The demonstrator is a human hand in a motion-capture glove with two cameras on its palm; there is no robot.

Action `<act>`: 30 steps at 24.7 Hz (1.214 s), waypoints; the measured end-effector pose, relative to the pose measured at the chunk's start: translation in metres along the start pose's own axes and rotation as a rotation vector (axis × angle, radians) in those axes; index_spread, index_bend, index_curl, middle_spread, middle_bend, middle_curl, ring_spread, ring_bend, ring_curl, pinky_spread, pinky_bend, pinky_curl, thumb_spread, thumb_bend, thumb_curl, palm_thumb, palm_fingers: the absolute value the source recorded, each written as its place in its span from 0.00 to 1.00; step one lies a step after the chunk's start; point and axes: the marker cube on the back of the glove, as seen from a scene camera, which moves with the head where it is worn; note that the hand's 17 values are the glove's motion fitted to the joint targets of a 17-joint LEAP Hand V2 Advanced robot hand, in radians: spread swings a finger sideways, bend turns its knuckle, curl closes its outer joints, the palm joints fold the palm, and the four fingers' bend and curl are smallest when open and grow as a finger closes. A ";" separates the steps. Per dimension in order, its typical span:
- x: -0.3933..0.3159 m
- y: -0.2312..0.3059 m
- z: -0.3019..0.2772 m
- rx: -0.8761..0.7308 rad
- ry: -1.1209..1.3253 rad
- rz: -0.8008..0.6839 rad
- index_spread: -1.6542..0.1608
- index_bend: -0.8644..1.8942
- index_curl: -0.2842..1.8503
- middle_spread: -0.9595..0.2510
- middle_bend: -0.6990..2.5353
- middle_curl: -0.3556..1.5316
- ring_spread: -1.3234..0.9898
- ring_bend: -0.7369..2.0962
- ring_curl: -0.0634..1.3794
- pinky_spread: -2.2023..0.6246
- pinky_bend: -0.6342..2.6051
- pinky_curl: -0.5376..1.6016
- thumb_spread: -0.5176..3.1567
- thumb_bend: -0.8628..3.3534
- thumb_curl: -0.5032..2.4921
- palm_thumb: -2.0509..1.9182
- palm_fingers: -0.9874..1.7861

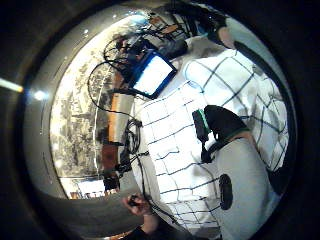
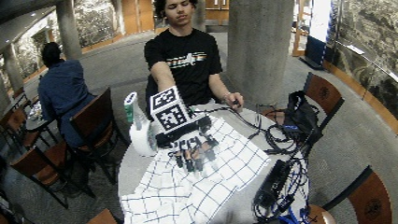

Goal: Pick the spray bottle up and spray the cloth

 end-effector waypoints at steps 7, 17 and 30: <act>0.001 0.002 -0.001 0.027 0.001 -0.014 0.75 0.42 0.22 0.80 0.30 0.26 0.58 0.35 0.13 0.84 0.29 0.32 0.34 0.30 0.23 0.68 0.55; 0.009 0.003 0.003 0.019 0.039 -0.016 0.73 0.40 0.25 0.80 0.29 0.30 0.58 0.34 0.16 0.85 0.28 0.35 0.41 0.29 0.25 0.69 0.55; -0.011 0.067 -0.011 0.017 0.053 -0.083 0.71 0.37 0.27 0.81 0.27 0.33 0.59 0.33 0.19 0.86 0.28 0.37 0.44 0.27 0.27 0.70 0.53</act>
